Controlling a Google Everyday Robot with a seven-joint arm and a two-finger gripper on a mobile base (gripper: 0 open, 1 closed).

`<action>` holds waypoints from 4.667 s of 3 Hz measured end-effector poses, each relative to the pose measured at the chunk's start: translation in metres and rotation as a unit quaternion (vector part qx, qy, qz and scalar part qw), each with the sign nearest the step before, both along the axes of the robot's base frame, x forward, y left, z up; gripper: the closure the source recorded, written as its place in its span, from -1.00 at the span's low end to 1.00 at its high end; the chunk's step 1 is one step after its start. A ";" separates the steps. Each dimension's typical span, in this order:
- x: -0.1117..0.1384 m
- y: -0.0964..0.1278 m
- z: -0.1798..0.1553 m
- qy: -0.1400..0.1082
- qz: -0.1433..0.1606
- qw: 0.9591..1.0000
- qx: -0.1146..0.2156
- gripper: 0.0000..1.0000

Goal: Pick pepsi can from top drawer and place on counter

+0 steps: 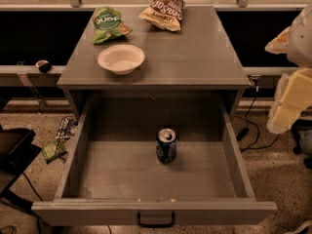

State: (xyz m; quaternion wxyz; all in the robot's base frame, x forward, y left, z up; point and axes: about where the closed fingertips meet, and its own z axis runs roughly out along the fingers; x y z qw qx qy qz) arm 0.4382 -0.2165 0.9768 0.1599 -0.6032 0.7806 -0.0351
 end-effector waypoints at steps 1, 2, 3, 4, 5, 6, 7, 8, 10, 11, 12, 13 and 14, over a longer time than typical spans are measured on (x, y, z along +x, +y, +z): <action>0.000 0.000 0.000 0.000 0.000 1.000 0.000 -1.00; -0.002 0.004 -0.028 0.009 -0.005 0.999 0.035 -1.00; -0.004 0.017 -0.097 0.034 -0.013 0.993 0.117 -1.00; -0.006 0.045 -0.183 0.045 -0.030 0.968 0.243 -1.00; -0.003 0.055 -0.216 0.031 -0.052 0.947 0.315 -1.00; -0.001 0.056 -0.214 0.028 -0.053 0.946 0.319 -1.00; -0.001 0.056 -0.214 0.028 -0.053 0.946 0.319 -1.00; 0.012 0.076 -0.240 0.030 -0.051 0.934 0.351 -1.00; 0.059 0.113 -0.285 0.016 -0.036 0.891 0.453 -1.00; 0.085 0.131 -0.288 -0.013 -0.015 0.866 0.500 -1.00; 0.095 0.144 -0.289 -0.029 0.000 0.850 0.527 -1.00; 0.094 0.169 -0.293 -0.035 0.022 0.836 0.547 -0.62; 0.096 0.201 -0.298 -0.030 0.048 0.833 0.550 0.00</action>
Offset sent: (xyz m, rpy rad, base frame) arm -0.0067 0.0151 -0.1225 0.3009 0.0957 -0.0443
